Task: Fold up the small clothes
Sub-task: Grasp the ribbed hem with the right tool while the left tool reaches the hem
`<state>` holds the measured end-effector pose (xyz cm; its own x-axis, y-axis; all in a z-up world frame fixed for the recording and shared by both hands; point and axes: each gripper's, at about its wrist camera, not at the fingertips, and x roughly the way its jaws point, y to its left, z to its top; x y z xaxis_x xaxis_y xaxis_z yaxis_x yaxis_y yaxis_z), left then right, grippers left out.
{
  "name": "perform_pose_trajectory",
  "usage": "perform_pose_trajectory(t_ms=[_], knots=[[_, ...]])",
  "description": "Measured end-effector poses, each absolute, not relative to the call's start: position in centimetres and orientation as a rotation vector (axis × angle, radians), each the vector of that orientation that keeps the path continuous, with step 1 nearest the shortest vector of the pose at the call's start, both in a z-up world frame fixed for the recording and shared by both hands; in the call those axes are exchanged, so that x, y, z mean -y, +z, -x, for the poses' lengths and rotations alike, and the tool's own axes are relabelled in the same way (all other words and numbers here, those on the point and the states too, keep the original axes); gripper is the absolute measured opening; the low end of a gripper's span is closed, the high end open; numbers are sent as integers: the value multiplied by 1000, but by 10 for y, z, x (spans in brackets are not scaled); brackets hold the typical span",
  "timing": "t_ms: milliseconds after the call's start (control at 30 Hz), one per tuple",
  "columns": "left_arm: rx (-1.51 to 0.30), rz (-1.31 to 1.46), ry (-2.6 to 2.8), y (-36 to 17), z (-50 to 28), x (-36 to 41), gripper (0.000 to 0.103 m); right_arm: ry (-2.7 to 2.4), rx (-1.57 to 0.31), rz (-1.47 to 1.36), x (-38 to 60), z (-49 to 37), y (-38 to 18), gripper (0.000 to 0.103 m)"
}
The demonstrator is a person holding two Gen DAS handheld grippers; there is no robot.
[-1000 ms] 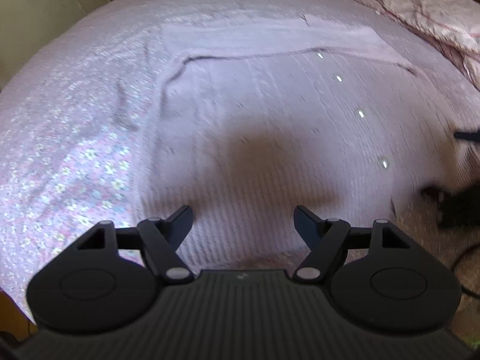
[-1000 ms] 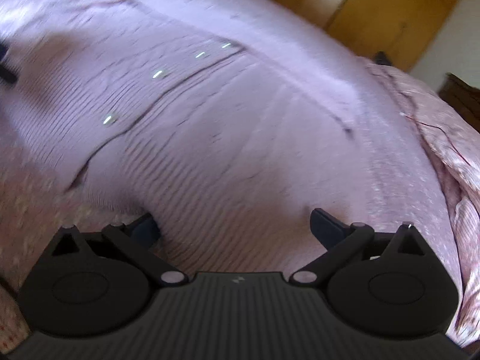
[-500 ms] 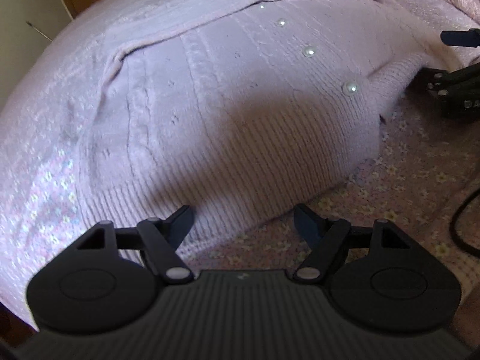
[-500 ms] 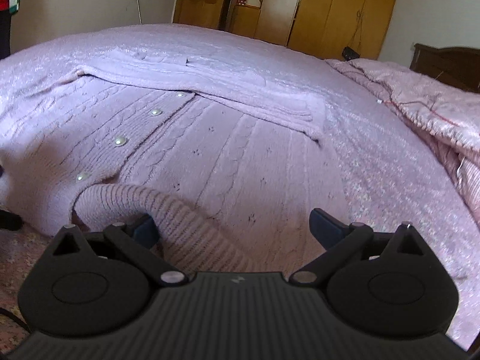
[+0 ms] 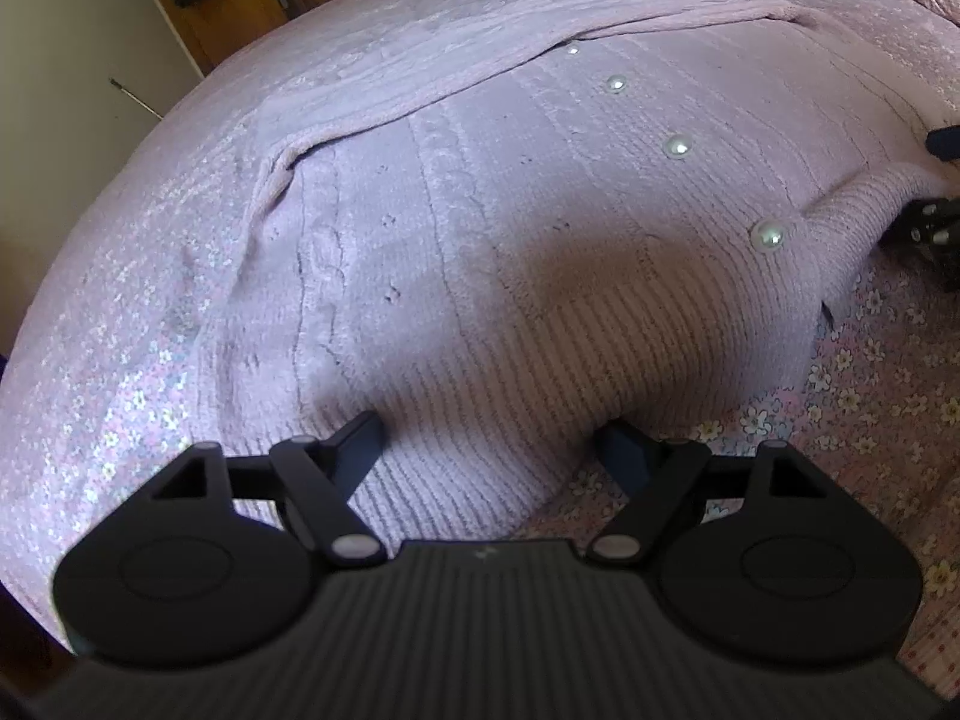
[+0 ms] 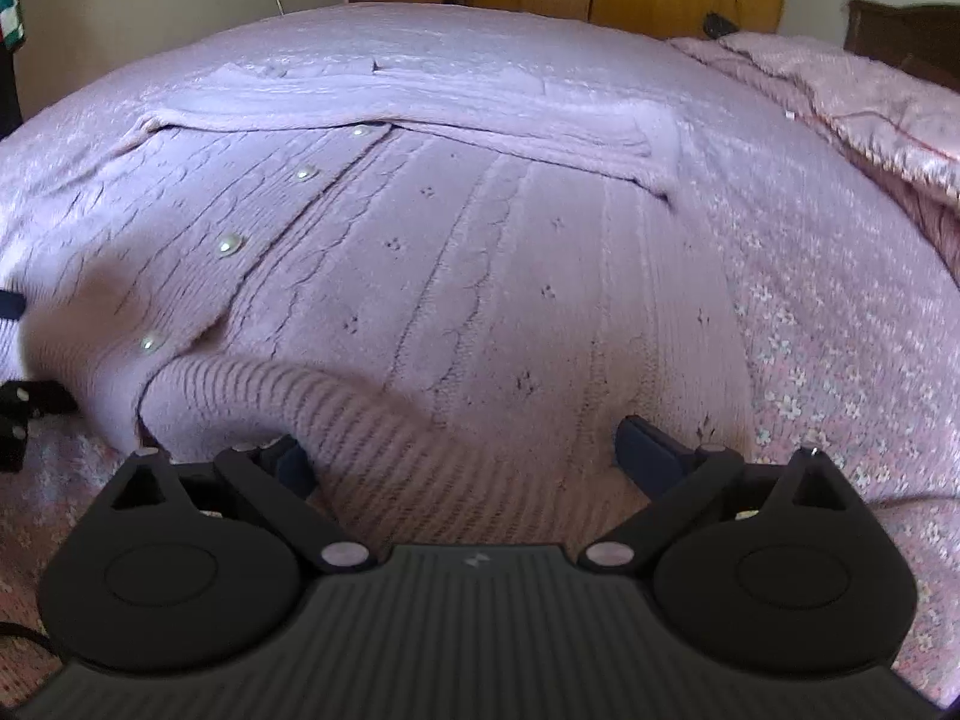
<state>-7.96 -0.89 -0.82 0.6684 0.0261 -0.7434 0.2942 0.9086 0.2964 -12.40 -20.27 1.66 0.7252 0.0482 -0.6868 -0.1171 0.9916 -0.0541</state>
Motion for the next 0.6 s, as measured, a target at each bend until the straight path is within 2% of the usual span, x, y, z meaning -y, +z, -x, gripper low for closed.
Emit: perform_pose_trajectory(t_ms=[300,400,467,567,600], knots=[[-800,-344,-143,-3,77,4,82,127,-763,86,206,122,14,103],[-786,-357,-137,-1,78,8,82,122,-718,117,201,128,18,85],[-754,-395,-132,0,82,13,82,126,-681,140,197,134,22,63],[-723,-426,-129,-1,85,20,82,119,-631,170,192,139,28,41],[-719,-422,-130,0,84,20,82,125,-611,164,192,141,32,37]])
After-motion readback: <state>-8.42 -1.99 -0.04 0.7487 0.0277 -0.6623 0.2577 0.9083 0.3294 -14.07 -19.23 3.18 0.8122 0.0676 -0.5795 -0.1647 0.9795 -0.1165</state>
